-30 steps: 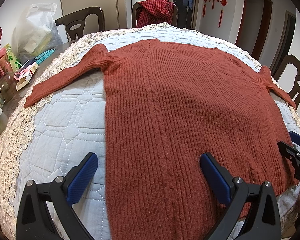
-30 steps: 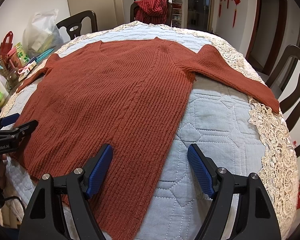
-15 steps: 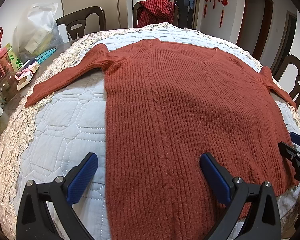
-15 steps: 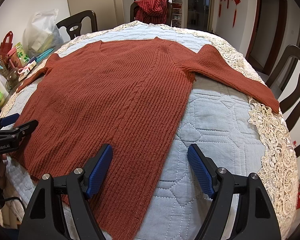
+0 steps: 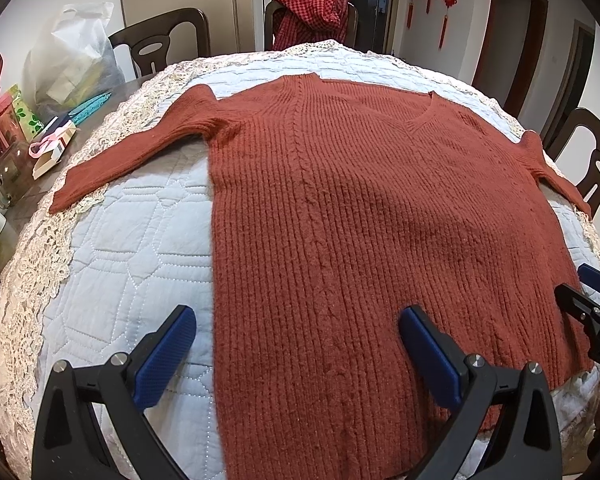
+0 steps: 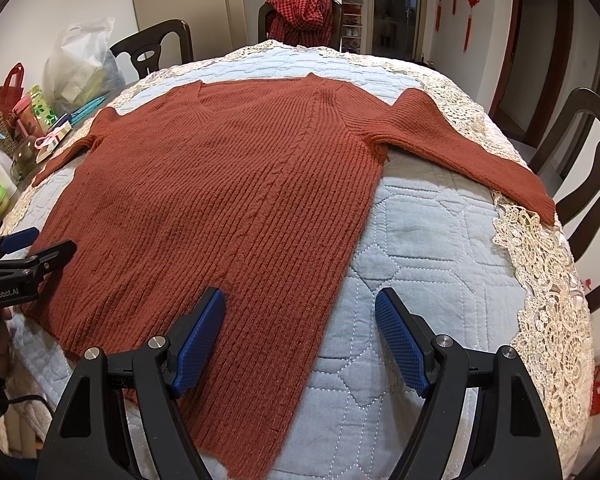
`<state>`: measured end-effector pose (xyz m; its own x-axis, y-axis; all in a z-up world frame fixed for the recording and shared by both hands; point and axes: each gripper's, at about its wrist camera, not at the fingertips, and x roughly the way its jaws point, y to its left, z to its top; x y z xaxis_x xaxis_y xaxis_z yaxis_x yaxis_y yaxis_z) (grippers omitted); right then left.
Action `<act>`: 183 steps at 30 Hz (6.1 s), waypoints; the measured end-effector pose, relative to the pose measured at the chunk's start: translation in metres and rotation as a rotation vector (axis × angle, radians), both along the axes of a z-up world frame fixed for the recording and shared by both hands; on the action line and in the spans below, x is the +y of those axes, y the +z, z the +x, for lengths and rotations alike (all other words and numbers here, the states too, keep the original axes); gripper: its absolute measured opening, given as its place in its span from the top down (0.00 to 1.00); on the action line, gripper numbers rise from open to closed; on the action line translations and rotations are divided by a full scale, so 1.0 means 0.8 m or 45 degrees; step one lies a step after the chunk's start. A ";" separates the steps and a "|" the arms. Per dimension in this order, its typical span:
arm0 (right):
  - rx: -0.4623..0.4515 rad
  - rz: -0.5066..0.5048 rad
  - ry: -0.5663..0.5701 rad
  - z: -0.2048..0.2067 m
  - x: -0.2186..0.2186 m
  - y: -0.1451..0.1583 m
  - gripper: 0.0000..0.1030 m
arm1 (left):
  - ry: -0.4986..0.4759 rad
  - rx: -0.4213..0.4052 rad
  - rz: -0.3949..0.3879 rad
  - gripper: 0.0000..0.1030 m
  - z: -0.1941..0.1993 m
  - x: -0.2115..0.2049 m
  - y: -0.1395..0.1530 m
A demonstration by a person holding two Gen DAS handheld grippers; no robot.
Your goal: Fold small clothes
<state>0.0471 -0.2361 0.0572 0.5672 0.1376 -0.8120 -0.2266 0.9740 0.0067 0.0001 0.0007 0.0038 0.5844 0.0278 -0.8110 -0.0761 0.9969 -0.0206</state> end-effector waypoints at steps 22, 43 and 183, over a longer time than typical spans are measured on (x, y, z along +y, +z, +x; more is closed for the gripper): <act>-0.070 0.021 0.114 0.020 0.040 0.030 0.25 | 0.260 -0.139 -0.017 0.10 0.041 0.135 0.027; -0.021 0.022 0.176 0.066 0.076 0.019 0.25 | 0.666 -0.135 -0.339 0.59 0.078 0.284 -0.007; -0.155 0.701 -0.671 0.155 -0.193 0.055 0.93 | -0.274 -0.104 -0.090 0.41 0.102 -0.029 0.007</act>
